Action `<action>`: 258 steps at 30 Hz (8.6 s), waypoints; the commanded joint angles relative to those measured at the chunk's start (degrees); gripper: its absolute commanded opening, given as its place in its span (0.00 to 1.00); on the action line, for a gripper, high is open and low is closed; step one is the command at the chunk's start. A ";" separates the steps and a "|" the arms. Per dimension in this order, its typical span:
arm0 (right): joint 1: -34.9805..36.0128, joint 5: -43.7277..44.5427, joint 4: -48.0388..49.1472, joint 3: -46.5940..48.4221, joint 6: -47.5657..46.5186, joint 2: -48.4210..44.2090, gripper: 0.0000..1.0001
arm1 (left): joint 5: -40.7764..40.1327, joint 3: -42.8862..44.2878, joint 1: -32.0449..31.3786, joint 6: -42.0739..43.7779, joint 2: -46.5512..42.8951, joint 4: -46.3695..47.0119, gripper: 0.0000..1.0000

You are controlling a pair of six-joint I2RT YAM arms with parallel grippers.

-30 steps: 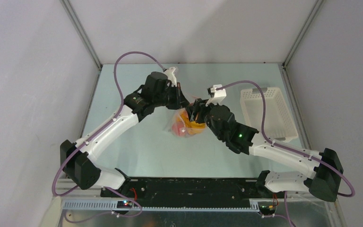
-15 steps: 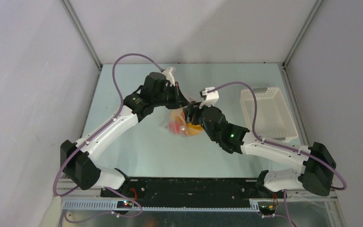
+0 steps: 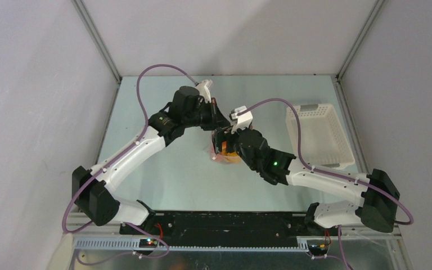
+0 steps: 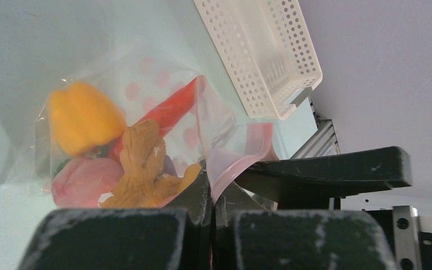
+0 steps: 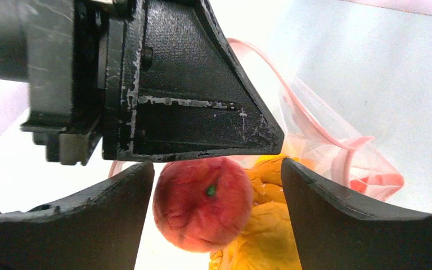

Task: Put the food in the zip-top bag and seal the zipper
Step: Place the fake fruit in the zipper food storage bag, then zip the zipper food storage bag at the center of the board.

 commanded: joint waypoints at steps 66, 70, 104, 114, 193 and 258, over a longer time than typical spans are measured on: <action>-27.26 -70.40 -29.77 -5.47 -51.98 -23.57 0.84 | 35.71 1.18 -0.72 40.22 0.25 -3.26 0.09; -27.80 -75.09 -31.31 -5.46 -54.17 -24.05 0.84 | 37.21 1.37 -0.66 42.27 0.23 -3.70 0.07; -26.75 -69.11 -19.80 -5.46 -41.33 -20.79 0.00 | 31.87 -1.92 -1.37 36.49 -2.49 1.89 0.26; -32.24 -59.46 -14.34 -6.69 -22.78 -21.57 0.00 | 22.29 -12.26 -1.29 28.98 -13.51 9.72 0.99; -36.60 -40.13 -31.20 4.90 29.36 -16.89 0.00 | -41.38 -18.81 -36.56 27.81 -10.82 8.30 0.10; -24.63 -79.96 -25.15 5.06 -50.43 -17.63 1.00 | -22.90 -8.45 -31.61 42.17 -18.74 -4.92 0.00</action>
